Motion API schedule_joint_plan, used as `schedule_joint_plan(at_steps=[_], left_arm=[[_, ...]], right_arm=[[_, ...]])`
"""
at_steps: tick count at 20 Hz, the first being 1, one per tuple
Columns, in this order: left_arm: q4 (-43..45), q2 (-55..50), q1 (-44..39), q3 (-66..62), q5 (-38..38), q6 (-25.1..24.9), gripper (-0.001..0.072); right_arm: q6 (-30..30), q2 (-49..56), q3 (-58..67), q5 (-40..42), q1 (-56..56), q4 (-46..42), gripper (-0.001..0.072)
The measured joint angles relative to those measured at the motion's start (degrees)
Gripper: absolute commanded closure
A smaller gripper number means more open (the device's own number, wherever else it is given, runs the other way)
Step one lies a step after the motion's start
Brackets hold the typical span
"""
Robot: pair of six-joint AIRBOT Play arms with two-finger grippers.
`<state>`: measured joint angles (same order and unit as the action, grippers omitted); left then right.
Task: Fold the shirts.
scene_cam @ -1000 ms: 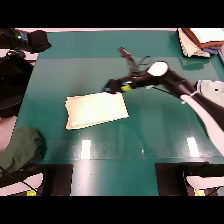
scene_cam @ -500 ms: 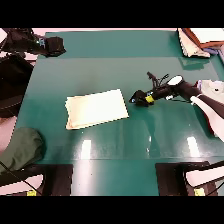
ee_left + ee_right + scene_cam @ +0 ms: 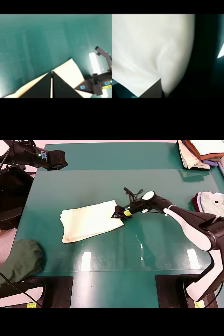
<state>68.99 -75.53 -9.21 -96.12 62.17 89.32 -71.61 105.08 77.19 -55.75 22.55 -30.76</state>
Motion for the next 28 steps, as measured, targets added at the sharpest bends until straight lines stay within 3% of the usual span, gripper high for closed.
schedule_joint_plan(at_steps=[5, 12, 20, 28], left_arm=[[-1.09, -0.02, -2.34, 0.0, 0.22, -0.44, 0.0686], [-0.55, -0.02, -10.75, 0.0, -3.74, -1.18, 0.0686], [-0.59, -0.02, -14.08, 0.0, -5.99, -0.72, 0.0686], [-0.66, -0.02, -14.36, 0.0, -5.84, 0.52, 0.0685]], right_arm=[[-0.83, -2.43, 8.0, 0.74, -2.8, -7.63, 0.0695], [-5.88, -14.43, 12.0, -1.92, -26.69, -21.81, 0.0695], [-6.95, -20.26, 12.46, -1.81, -56.06, -24.33, 0.0695], [-6.93, -20.79, 16.22, 1.64, -63.82, -24.28, 0.0695]])
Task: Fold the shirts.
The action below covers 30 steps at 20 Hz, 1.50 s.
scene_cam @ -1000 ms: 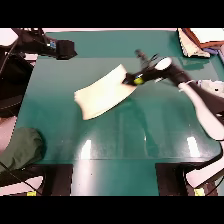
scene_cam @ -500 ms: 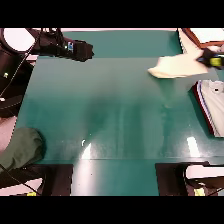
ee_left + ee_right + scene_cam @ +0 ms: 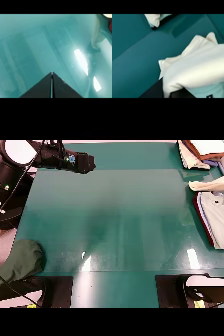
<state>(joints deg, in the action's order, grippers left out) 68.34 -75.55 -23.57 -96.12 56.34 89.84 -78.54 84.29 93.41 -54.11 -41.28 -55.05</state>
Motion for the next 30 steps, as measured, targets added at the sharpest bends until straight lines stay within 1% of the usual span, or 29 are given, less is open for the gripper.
schedule_joint_plan(at_steps=[6, 11, 15, 18, 22, 23, 24, 25, 26, 27, 30], left_arm=[[-0.02, -0.02, 0.0, 0.0, 1.31, 0.13, 0.0685], [-0.04, 0.0, 0.0, 0.0, 2.86, 0.15, 0.0685], [-0.02, 0.0, 0.0, 0.0, 4.96, 0.11, 0.0685], [-0.02, 0.0, 0.0, 0.0, 6.08, -0.11, 0.0685], [0.0, 0.0, 0.0, 0.0, 6.69, -1.14, 0.0685], [0.0, 0.0, 0.0, 0.0, 6.71, -1.44, 0.0685], [0.0, 0.0, 0.0, 0.0, 6.75, -1.66, 0.0685], [0.0, 0.0, 0.0, 0.0, 6.86, -1.88, 0.0685], [0.0, 0.0, 0.0, 0.0, 7.02, -2.12, 0.0685], [0.0, -0.02, 0.0, 0.0, 7.06, -2.36, 0.0685], [0.0, 0.0, 0.0, 0.0, 7.17, -2.91, 0.0685]], right_arm=[[0.22, -0.09, 11.89, -2.36, -0.61, -0.42, 0.0695], [0.22, -0.59, 16.94, -8.39, -0.79, -3.52, 0.0695], [0.07, -4.66, 11.06, -10.93, -1.2, -9.22, 0.0695], [-0.04, -9.9, 2.23, -12.11, -3.58, -12.04, 0.0695], [-0.04, -18.32, -11.04, -13.6, -10.1, -13.53, 0.0688], [-0.04, -20.55, -14.58, -13.84, -12.0, -13.6, 0.0604], [-0.04, -22.49, -17.73, -13.81, -13.7, -13.81, 0.0428], [0.04, -24.37, -20.94, -13.88, -15.32, -14.01, 0.0277], [0.22, -26.03, -23.87, -13.79, -16.83, -13.99, 0.0173], [0.31, -27.3, -26.18, -13.51, -18.14, -13.99, 0.0116], [0.52, -29.59, -29.44, -13.05, -21.35, -14.05, 0.0115]])
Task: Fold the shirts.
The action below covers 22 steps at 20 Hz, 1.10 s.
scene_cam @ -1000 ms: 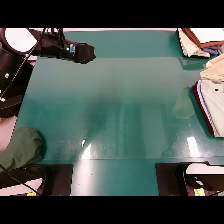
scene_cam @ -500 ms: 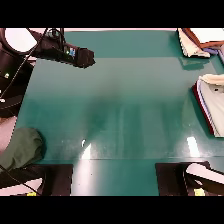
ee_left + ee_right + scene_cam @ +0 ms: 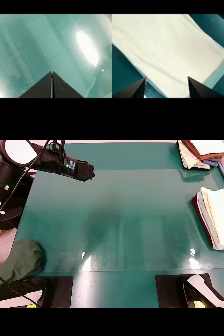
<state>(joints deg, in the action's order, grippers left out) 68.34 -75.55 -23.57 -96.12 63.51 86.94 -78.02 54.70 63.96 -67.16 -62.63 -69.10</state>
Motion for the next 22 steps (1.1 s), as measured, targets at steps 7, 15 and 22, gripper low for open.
schedule_joint_plan(at_steps=[7, 15, 22], left_arm=[[-0.11, 0.0, 0.0, 0.0, -0.15, -0.31, 0.0684], [0.07, 0.0, 0.0, 0.0, -2.51, -0.39, 0.0685], [0.11, -0.02, 0.0, 0.0, -8.96, -0.39, 0.0685]], right_arm=[[0.11, -1.29, 7.15, 1.18, 10.14, 9.6, 0.0121], [0.11, -0.2, 11.06, 1.62, 49.96, 10.47, 0.0565], [0.13, 3.67, 11.37, 1.49, 73.5, 2.78, 0.0694]])
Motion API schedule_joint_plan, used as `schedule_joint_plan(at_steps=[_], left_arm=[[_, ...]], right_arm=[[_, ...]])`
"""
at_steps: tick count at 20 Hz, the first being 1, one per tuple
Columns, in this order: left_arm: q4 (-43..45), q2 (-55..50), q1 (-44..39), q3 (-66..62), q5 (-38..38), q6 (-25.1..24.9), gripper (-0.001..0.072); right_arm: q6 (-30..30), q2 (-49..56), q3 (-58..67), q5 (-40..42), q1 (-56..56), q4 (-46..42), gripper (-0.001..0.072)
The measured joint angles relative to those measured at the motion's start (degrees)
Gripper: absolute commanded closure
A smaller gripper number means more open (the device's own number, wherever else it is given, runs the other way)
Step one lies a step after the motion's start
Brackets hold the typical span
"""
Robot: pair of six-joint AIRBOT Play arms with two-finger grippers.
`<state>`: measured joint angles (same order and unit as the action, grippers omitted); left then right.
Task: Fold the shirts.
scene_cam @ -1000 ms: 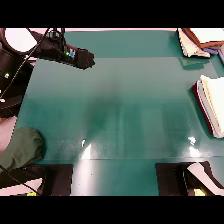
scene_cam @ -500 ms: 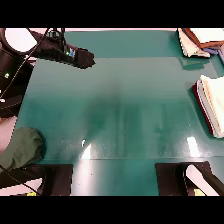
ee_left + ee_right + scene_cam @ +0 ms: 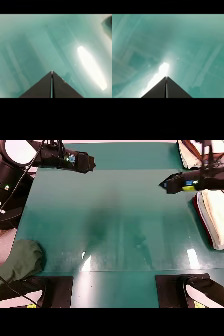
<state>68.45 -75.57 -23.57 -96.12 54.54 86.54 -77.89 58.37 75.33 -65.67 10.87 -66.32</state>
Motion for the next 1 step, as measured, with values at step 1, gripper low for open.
schedule_joint_plan(at_steps=[1], left_arm=[[0.0, 0.02, 0.0, 0.0, -0.81, 0.0, 0.0685]], right_arm=[[-0.02, 0.42, 0.0, 0.0, 1.55, -0.37, 0.0695]])
